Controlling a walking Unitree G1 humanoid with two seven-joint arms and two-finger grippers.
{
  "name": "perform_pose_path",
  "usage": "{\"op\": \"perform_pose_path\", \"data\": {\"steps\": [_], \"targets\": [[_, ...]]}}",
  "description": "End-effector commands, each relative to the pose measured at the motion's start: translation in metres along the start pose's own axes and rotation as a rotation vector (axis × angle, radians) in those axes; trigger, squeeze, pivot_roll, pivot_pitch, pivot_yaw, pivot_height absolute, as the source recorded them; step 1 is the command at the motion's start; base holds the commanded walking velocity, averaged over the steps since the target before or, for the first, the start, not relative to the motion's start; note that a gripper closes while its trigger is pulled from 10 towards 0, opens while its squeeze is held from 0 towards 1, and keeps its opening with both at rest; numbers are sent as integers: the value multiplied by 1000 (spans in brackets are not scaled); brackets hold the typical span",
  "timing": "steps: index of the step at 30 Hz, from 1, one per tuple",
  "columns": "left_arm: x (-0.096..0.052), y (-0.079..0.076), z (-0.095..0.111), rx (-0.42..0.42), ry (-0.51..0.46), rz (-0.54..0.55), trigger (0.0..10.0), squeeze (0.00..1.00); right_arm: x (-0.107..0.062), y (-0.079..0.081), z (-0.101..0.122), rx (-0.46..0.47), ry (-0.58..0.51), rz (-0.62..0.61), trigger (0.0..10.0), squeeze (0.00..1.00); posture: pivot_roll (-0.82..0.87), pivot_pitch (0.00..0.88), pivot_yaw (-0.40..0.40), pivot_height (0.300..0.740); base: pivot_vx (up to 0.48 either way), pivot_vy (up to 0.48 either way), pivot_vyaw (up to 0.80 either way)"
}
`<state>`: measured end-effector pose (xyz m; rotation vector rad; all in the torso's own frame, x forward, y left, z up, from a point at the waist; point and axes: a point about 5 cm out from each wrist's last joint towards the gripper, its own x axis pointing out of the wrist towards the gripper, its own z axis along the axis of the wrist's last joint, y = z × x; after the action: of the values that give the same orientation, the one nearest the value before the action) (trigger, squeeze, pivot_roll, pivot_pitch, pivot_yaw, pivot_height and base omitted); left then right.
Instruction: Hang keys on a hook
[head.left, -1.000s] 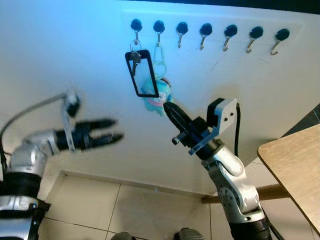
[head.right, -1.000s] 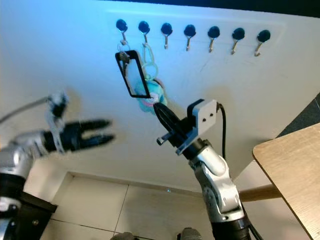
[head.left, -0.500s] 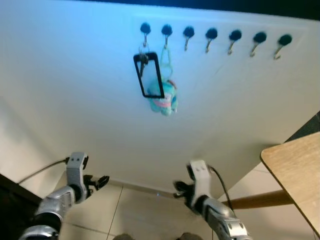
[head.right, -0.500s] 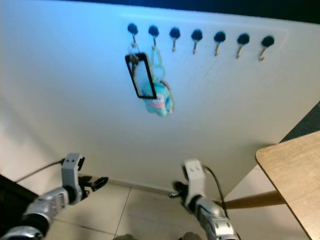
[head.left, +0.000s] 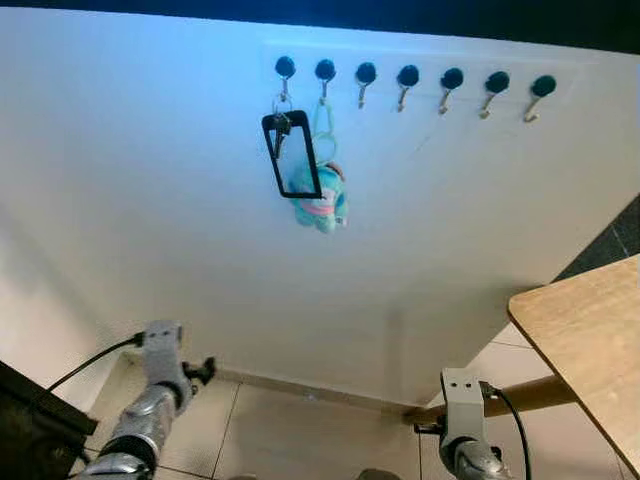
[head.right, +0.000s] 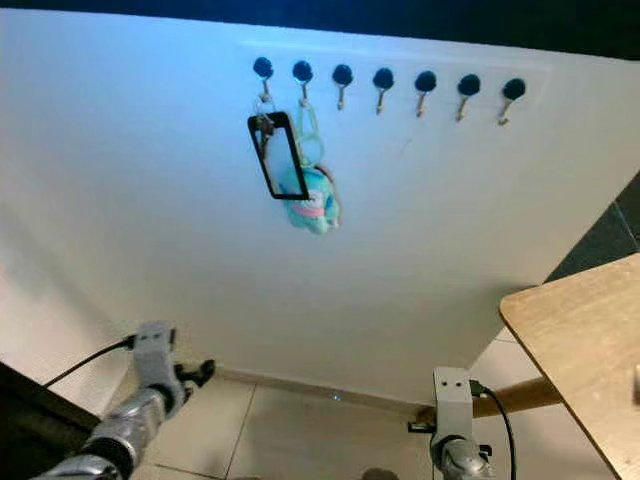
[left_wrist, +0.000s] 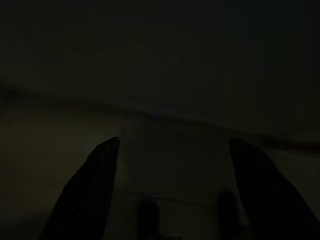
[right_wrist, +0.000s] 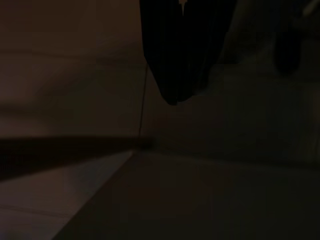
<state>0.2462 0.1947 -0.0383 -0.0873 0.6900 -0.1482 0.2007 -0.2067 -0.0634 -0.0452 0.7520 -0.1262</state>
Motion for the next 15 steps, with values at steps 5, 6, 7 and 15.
{"op": "perform_pose_path", "data": {"steps": [5,6,7,15], "targets": [[-5,-6,-27,36,56,7,10000,0,0,11,0,-11,-22,98,10000,0,35,9,-43,740,0,0,0],[-7,-1,-30,-3,54,57,10000,0,0,13,-2,-5,-17,118,10000,0,40,7,-62,740,0,0,0],[-7,-1,-30,-3,54,57,10000,0,0,13,-2,-5,-17,118,10000,0,40,7,-62,740,0,0,0],[-7,3,-29,-56,43,128,10000,0,-3,19,-14,18,9,158,10000,0,48,10,-69,740,0,0,0]]}}
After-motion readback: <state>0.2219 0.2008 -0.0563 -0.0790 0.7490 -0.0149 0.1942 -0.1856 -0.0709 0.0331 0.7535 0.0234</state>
